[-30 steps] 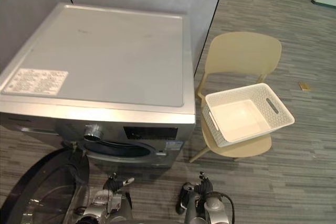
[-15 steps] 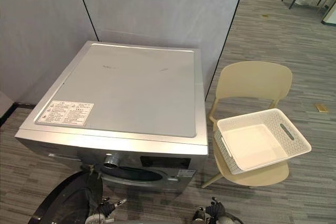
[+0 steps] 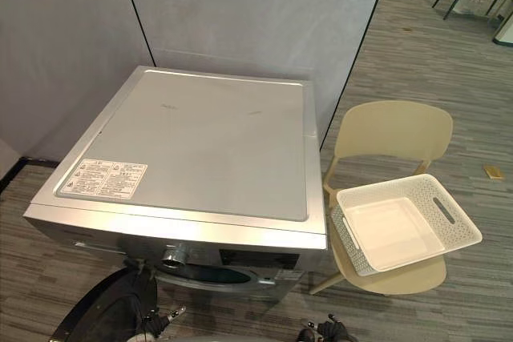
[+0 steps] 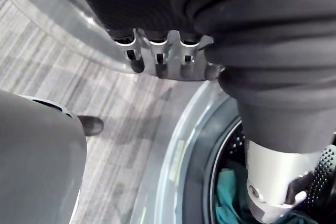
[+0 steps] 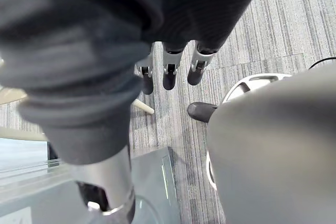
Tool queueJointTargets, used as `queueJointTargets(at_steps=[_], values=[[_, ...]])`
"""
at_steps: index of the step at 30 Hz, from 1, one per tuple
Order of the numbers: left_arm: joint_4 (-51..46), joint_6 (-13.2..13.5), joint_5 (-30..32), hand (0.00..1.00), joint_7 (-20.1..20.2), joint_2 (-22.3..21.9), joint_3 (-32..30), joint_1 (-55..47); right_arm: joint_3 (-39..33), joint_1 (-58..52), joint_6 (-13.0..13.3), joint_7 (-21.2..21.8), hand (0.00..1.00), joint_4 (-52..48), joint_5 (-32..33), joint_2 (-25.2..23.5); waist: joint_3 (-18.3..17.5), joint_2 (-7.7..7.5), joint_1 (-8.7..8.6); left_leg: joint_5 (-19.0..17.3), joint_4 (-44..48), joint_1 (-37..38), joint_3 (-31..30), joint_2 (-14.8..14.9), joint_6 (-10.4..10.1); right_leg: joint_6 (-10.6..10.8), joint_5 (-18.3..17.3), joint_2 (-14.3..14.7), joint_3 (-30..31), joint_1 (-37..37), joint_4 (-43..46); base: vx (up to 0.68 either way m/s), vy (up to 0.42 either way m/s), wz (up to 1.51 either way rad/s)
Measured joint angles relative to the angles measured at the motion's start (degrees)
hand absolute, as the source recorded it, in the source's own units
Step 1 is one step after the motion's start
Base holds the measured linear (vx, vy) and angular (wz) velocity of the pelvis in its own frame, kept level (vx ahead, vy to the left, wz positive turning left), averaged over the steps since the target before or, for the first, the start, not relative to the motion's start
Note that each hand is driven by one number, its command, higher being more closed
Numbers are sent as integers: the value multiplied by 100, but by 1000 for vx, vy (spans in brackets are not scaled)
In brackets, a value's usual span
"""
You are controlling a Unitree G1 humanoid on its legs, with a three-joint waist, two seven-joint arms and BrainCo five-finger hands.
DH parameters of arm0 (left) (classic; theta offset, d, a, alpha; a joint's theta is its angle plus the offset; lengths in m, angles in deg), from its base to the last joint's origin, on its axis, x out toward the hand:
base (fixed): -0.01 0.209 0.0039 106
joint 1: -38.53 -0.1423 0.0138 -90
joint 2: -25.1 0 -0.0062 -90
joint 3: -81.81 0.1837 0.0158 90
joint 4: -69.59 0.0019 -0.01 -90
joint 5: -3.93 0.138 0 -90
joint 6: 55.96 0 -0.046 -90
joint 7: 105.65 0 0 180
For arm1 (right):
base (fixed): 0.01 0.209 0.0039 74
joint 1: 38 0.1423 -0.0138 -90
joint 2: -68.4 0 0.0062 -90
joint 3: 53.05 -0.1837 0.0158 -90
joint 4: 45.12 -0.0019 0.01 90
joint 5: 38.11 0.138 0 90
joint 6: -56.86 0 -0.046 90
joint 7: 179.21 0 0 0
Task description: Pick up the laundry basket with both hands and put the clothes into the washing machine.
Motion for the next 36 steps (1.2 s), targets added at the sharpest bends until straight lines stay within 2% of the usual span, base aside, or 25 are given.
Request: queueJointTargets(at_steps=[8, 9, 19, 26, 28, 30, 32, 34, 35, 36], values=[[3, 16, -90, 0, 25, -11, 38, -16, 1, 10, 1, 3, 0, -1, -22, 11, 9, 13, -18, 0, -5, 4, -10, 1, 0, 2, -1, 2, 2, -1, -3, 0, 0, 0], [1, 38, -148, 0, 130, -12, 49, -8, 2, 146, 6, 8, 0, 5, -23, 98, 221, 119, -153, -1, -38, 2, -62, -2, 1, 41, -36, 6, -10, 3, -3, 0, 0, 0], [4, 37, -148, 0, 128, 0, 25, -1, -226, 121, 32, 8, 0, 42, 39, 118, 283, 92, -193, -2, -45, 19, 111, 16, 1, 41, -36, 23, 166, -91, 6, -9, -6, -8], [-2, 36, -135, 0, 116, 66, -74, -5, -249, -202, 89, 11, 0, 54, 223, 216, 407, 126, -197, -5, -23, 77, 126, 18, -4, 39, -37, 10, 142, 3, 29, -5, -1, 2], [0, 33, -124, 0, 116, 108, -69, -16, -248, -237, 89, 13, 0, 50, 220, 224, 427, 120, -187, -11, -9, 106, 127, 7, 3, 19, -52, -32, 126, 21, 118, -50, 17, 6], [-5, 33, 16, 0, 118, 128, 30, 55, -242, -197, 102, 16, 0, -12, 207, 256, 560, 140, -190, -48, 110, 120, 138, -23, 62, -25, -233, -201, 136, -132, 689, -95, 68, 11], [-8, 34, 124, 0, 121, 266, 277, 135, -224, -178, 127, 27, 0, -29, 208, 242, 626, 40, -182, -147, 371, 36, 92, -136, 189, -25, -488, -441, 273, -310, 1274, -110, 88, 18], [-9, 31, 191, 0, 121, 384, 433, 237, -184, -175, 137, 33, 0, -39, 208, 225, 619, -52, -148, -268, 704, -168, 93, -167, 293, -22, -436, -520, 626, -516, 1530, -151, 86, 6], [-4, 29, 200, 0, 121, 429, 433, 245, -173, -173, 139, 38, 0, -60, 214, 206, 609, -77, -136, -298, 806, -306, 102, -148, 345, 105, -359, -525, 746, -553, 1479, -140, 63, 3], [-2, 27, 199, 0, 118, 444, 433, 254, -168, -156, 139, 41, 0, -81, 229, 187, 630, -53, -136, -301, 843, -349, 116, -109, 352, 90, -500, -527, 806, -597, 1640, -150, -32, 24]])
